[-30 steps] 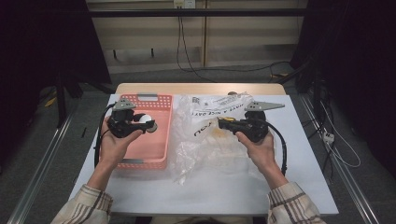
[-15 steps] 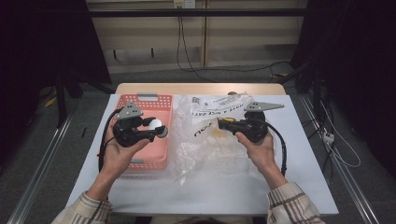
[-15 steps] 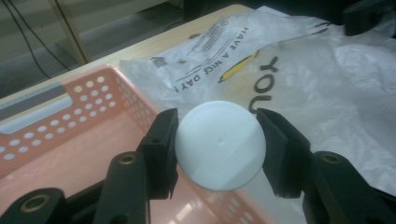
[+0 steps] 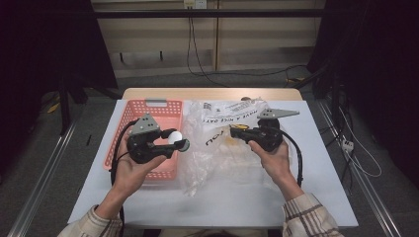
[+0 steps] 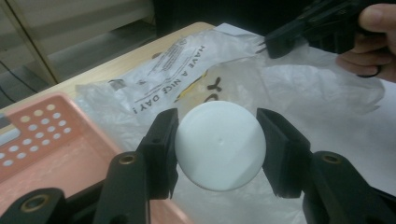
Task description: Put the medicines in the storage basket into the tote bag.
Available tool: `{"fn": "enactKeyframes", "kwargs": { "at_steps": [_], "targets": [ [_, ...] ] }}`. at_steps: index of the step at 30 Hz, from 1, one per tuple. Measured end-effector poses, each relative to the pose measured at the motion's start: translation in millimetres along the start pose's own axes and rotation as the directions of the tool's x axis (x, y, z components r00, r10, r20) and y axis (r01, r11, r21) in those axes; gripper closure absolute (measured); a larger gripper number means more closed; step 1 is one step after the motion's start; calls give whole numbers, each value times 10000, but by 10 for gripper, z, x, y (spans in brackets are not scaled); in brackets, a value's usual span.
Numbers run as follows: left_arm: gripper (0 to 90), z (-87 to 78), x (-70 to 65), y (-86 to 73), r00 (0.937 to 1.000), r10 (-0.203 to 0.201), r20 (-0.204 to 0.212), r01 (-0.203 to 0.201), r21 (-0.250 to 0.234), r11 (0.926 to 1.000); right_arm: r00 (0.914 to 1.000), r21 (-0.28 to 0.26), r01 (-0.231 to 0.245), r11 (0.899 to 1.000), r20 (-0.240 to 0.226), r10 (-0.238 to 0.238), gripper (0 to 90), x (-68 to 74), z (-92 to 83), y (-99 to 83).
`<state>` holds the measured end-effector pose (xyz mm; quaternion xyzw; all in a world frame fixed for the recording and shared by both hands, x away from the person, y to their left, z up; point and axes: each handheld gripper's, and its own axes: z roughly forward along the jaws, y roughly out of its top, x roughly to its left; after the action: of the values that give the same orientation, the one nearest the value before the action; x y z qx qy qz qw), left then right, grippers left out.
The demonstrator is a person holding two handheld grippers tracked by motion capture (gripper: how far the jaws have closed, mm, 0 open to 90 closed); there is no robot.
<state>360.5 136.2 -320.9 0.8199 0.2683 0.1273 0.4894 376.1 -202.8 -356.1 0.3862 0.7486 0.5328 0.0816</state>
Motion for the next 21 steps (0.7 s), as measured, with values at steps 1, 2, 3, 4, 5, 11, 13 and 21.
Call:
{"fn": "enactKeyframes", "kwargs": {
  "at_steps": [1,2,3,4,5,11,13,21],
  "targets": [
    [512,-2,-20,8,10000,68,-3,-68,7,10000,10000,3,7,10000,-3,-7,900,1,1,0],
    [512,-4,-41,15,10000,79,8,-79,13,10000,10000,1,15,10000,1,-15,900,2,2,0],
    [512,-5,-56,21,9999,122,34,-122,-45,9999,10000,-1,7,10000,3,-7,900,3,0,0],
    [513,-5,-76,27,9999,92,73,-92,-59,9999,10000,-4,9,10000,3,-9,900,3,-1,1],
    [512,-2,-91,31,9998,101,141,-100,-95,9999,10000,-6,14,10000,4,-14,900,2,-2,1],
    [512,25,-204,57,9985,267,471,-258,-186,9995,10000,-19,17,10000,-5,-17,900,1,-4,5],
    [512,32,-254,74,9977,286,616,-273,-215,9994,10000,-30,21,10000,-5,-21,900,3,-4,7],
    [512,153,-461,138,9924,539,1110,-516,-227,9984,10000,-28,17,10000,-39,-18,900,9,7,8]
  ]
}}
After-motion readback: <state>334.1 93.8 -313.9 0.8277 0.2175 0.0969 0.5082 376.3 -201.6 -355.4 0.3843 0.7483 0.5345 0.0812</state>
